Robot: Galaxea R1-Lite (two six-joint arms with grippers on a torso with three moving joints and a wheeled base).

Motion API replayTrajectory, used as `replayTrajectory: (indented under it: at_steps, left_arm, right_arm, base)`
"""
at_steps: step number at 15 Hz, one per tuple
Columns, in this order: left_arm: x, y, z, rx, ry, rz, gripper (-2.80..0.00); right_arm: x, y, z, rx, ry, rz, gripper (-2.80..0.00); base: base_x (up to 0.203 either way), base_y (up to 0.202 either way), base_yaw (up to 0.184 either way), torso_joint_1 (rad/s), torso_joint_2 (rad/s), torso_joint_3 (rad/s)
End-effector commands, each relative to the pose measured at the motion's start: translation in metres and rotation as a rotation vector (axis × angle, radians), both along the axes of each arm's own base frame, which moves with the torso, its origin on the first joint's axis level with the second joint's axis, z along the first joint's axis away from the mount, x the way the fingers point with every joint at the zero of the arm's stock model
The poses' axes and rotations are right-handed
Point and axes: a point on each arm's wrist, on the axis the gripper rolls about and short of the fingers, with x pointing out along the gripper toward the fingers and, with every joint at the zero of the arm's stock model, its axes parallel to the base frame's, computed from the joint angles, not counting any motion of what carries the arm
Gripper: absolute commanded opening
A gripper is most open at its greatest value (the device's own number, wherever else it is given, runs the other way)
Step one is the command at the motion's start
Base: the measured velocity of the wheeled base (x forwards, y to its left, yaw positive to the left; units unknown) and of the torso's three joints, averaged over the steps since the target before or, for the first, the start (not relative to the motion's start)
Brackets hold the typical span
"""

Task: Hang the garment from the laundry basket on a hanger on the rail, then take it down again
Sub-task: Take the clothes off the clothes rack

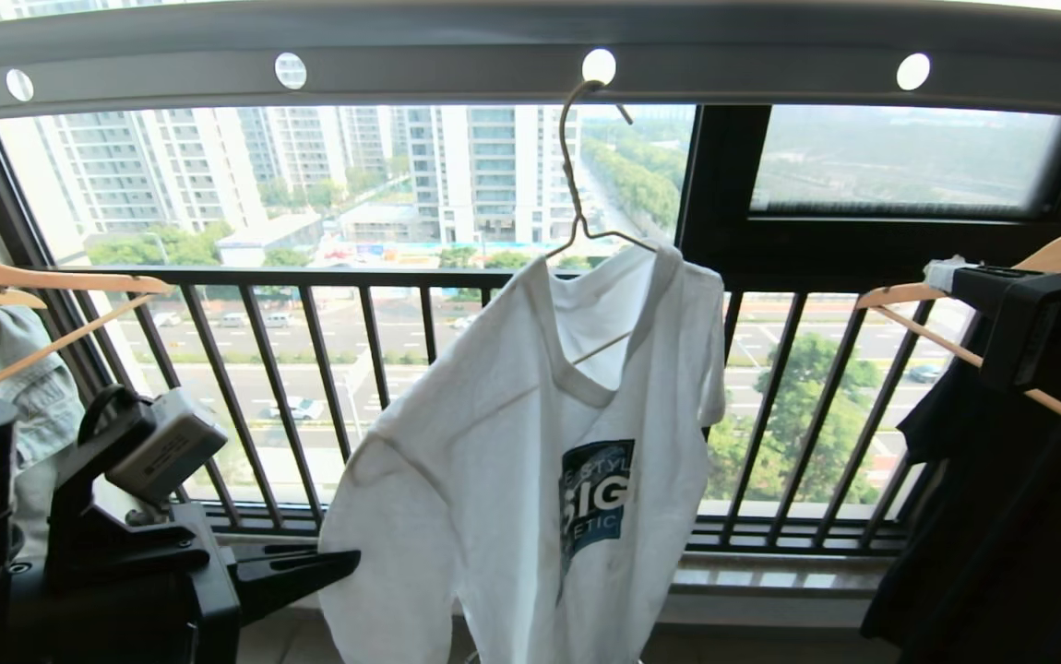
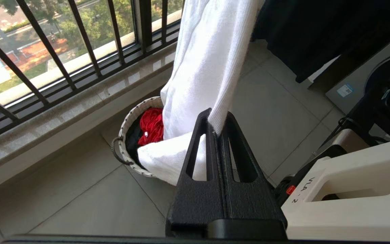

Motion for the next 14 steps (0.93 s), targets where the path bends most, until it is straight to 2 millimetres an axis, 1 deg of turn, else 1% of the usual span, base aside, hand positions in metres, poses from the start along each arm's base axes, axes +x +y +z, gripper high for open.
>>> replayTrajectory:
  at_steps: [1,4,6,11,14]
  left_arm:
    - [-0.014,0.008,-0.005,0.024,-0.001,0.043,-2.8]
    - [-0.032,0.016,-0.013,0.085,0.072,0.043,-2.8]
    - [-0.038,0.019,-0.019,0.118,0.09,0.033,-2.8]
    - [-0.044,0.023,-0.027,0.178,0.09,0.063,-2.8]
    - [-0.047,0.024,-0.029,0.182,0.089,0.064,-2.8]
  right_arm:
    - [0.0,0.0,0.0,0.0,-0.001,-0.002,-2.8]
    - [0.0,0.0,0.0,0.001,-0.003,-0.002,-2.8]
    - [0.0,0.0,0.0,0.001,-0.003,-0.002,-2.8]
    - [0.0,0.0,0.001,0.001,-0.004,-0.002,-2.8]
    - [0.0,0.0,0.0,-0.001,0.0,-0.002,-2.8]
  base:
    - [0.0,0.0,0.0,0.0,0.0,0.0]
    - [0.0,0.0,0.0,0.0,0.0,0.0]
    - [0.0,0.0,0.0,0.0,0.0,0.0]
    - [0.0,0.0,0.0,0.0,0.0,0.0]
    - [0.0,0.0,0.0,0.0,0.0,0.0]
